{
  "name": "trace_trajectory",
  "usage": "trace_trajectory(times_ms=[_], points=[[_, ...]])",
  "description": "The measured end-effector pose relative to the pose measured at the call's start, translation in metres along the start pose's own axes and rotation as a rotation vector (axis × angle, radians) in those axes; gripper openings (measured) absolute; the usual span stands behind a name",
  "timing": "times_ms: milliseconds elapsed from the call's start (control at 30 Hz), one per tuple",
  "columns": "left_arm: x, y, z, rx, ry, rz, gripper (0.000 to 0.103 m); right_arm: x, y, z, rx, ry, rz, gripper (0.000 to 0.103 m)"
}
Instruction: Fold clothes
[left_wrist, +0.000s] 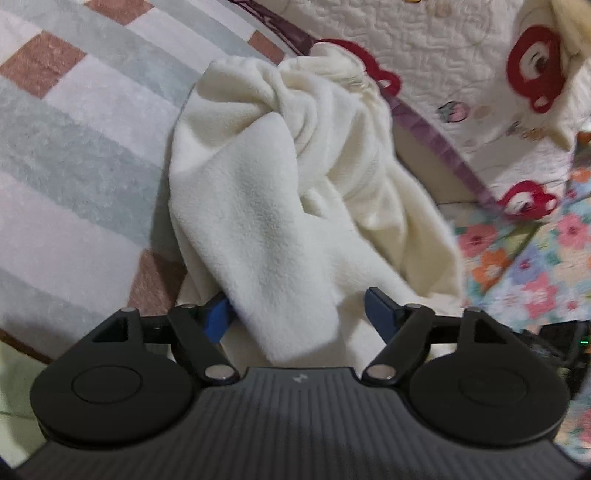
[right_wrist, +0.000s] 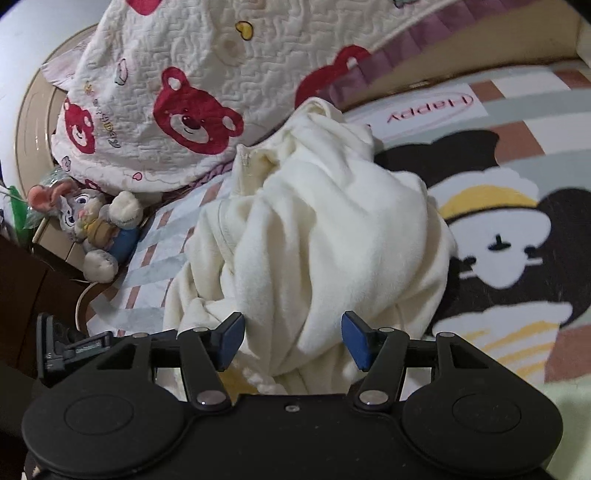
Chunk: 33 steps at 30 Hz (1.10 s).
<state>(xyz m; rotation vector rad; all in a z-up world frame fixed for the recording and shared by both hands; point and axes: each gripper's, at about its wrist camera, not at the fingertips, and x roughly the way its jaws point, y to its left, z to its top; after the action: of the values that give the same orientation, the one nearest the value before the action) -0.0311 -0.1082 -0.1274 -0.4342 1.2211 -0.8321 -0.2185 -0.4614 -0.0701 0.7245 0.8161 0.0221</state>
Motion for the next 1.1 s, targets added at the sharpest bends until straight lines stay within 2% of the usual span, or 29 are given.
trace_trajectory(times_ms=[100,167,233,367,400,533,567,667,733,1000,1100], points=[[0.006,0.005,0.003,-0.013,-0.003,0.013,0.081,0.008,0.007,0.0,-0.01,0.022,0.028,0.064],[0.008,0.01,0.006,-0.031,-0.007,0.008,0.074,0.013,0.012,-0.001,-0.024,0.036,0.043,0.064],[0.007,0.012,0.008,-0.007,-0.013,0.037,0.04,0.018,0.019,-0.003,-0.049,0.046,0.047,0.064],[-0.008,0.005,0.009,0.038,-0.067,0.071,0.018,0.023,0.028,-0.005,-0.093,0.05,0.033,0.064],[-0.016,-0.001,0.01,0.074,-0.108,0.127,0.012,0.022,0.03,-0.004,-0.106,0.047,0.025,0.064],[-0.055,-0.029,0.011,0.385,-0.415,0.632,0.011,0.008,0.034,0.001,-0.187,-0.003,-0.053,0.064],[-0.063,-0.024,0.016,0.37,-0.445,0.652,0.011,0.004,0.034,0.003,-0.203,-0.017,-0.075,0.064],[-0.072,0.011,0.031,0.169,-0.407,0.58,0.011,-0.003,0.027,0.007,-0.19,-0.038,-0.108,0.064],[-0.071,0.022,0.035,0.121,-0.392,0.597,0.011,-0.003,0.023,0.008,-0.178,-0.039,-0.119,0.064],[-0.066,0.011,0.033,0.21,-0.426,0.659,0.011,0.007,0.03,0.007,-0.164,-0.019,-0.095,0.064],[-0.067,0.01,0.033,0.224,-0.435,0.66,0.011,0.015,0.031,0.005,-0.143,-0.018,-0.098,0.071]])
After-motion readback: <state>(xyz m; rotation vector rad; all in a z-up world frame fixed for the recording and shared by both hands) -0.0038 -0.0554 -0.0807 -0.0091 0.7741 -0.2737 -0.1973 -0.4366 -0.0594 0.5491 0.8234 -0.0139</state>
